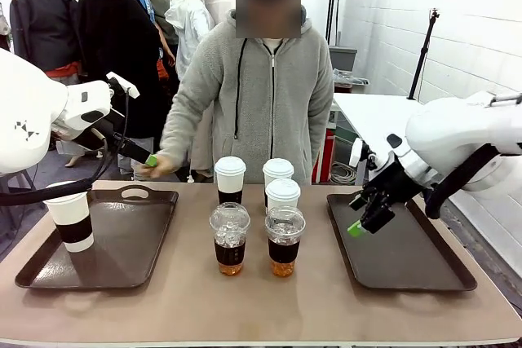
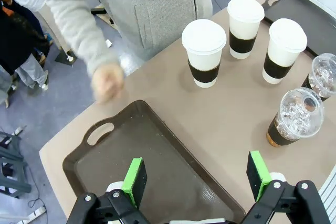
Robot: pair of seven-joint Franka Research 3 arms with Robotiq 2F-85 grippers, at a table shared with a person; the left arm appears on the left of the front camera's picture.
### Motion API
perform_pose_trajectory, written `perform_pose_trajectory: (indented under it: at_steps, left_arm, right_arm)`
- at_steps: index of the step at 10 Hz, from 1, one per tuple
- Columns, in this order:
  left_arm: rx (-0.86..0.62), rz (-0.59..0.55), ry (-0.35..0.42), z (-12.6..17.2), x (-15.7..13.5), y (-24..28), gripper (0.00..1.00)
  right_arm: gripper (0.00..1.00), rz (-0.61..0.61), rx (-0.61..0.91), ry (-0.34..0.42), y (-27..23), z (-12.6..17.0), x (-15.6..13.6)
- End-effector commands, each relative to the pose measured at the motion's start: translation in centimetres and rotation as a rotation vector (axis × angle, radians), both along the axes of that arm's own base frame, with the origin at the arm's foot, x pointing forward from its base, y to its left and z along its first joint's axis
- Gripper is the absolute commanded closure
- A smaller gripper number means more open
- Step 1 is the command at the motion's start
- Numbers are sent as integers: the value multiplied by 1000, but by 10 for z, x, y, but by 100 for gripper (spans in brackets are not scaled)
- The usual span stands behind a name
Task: Distribute the coffee onto the tray.
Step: Pick up one iced Americano and place it on the right Handle tray.
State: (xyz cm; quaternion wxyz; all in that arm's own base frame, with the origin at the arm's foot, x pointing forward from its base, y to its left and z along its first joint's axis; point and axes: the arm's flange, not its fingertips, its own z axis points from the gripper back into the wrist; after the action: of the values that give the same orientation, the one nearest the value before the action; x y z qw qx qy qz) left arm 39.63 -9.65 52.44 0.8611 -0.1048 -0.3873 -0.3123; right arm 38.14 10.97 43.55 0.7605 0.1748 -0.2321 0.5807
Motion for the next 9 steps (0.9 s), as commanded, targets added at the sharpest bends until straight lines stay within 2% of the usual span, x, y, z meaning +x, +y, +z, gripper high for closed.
perform_pose_trajectory:
  at_steps: [1, 4, 7, 9]
  left_arm:
    - [3, 2, 8, 1, 2, 1, 0]
    - [3, 2, 8, 1, 2, 1, 0]
    - [3, 2, 8, 1, 2, 1, 0]
    - [3, 2, 8, 1, 2, 1, 0]
  right_arm:
    - [0, 94, 51, 1, 5, -26, 28]
    - [0, 214, 148, -15, 9, -54, 35]
    - [0, 234, 270, 7, 10, -84, 37]
    - [0, 223, 306, -1, 11, -90, 37]
